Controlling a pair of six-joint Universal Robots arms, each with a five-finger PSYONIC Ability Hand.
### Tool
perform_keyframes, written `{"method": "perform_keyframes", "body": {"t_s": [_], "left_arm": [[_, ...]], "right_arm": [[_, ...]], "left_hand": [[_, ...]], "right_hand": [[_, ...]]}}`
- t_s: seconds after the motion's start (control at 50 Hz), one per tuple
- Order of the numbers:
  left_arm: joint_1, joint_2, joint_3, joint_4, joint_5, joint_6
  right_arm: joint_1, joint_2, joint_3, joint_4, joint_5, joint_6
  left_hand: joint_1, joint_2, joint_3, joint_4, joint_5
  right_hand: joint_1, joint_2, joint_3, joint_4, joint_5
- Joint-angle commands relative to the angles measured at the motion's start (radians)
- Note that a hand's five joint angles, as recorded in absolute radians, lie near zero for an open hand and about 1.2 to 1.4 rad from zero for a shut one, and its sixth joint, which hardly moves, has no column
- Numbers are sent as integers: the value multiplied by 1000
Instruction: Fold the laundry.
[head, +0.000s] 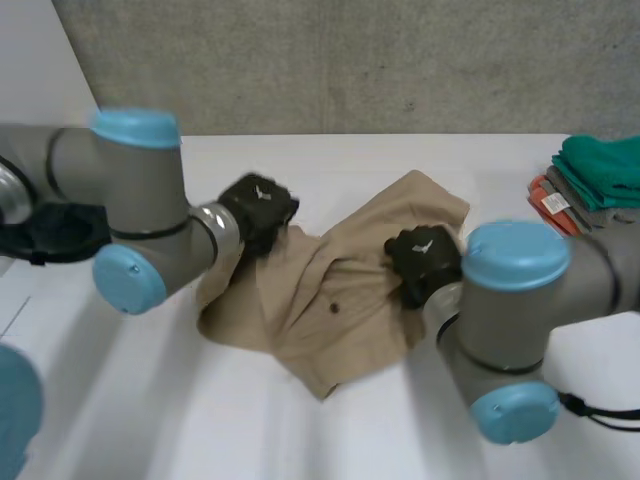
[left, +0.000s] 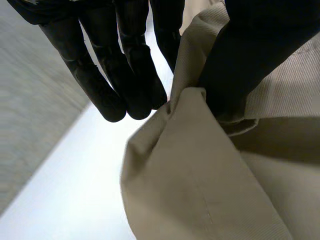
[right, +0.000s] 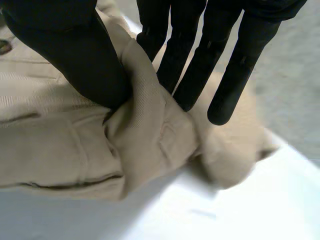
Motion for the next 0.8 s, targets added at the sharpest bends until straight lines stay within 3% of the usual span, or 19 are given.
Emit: {"method": "perform_keyframes", "body": {"t_s": [0.02,0.1,0.2,0.36,0.42,0.46,0.5,0.52,0.58,0.6,0.64,0.8], "left_arm": [[-14,230,-84,5,-33,-276],[-10,310,-134,8,-50,-446],[-8,276,-179,36,-69,-616],[47,31,-106,13,-155,-725],[67,-37,-66,-6,-172,-735],[79,-75,-26,-16,-168,-735],[90,-86,2,-16,-159,-732],[95,-86,7,-16,-159,-729],[118,-69,13,-13,-166,-715],[133,-46,11,-9,-181,-701],[144,-14,4,-9,-194,-689],[150,227,-174,46,-180,-574]], "right_arm": [[-153,-153,-62,27,-93,-50],[-235,-200,-173,40,-235,-83],[-262,-106,-344,92,-435,-72],[-270,114,-503,161,-541,-107],[-272,174,-513,161,-547,-145],[-270,218,-513,155,-542,-195],[-267,235,-513,149,-538,-221],[-264,243,-512,141,-518,-241],[-256,232,-504,135,-467,-238],[-250,211,-492,133,-428,-222],[-247,179,-474,133,-397,-207],[-232,-83,-290,159,-314,-153]], "left_hand": [[266,208,215,203,239],[266,208,215,203,239],[266,208,215,203,239],[266,208,215,203,239],[266,208,215,203,239],[56,-2,5,-7,29],[-330,-389,-381,-394,-358],[-367,-426,-419,-431,-395],[-508,-566,-559,-571,-535],[-715,-773,-766,-778,-742],[-831,-890,-882,-895,-859],[-864,-922,-915,-927,-891]], "right_hand": [[265,229,231,206,239],[265,229,231,206,239],[265,229,231,206,239],[265,229,231,206,239],[265,229,231,206,239],[265,229,231,206,239],[-190,-227,-224,-249,-216],[-650,-686,-683,-708,-675],[-957,-993,-990,-1015,-982],[-957,-993,-990,-1015,-982],[-957,-993,-990,-1015,-982],[-957,-993,-990,-1015,-982]]}}
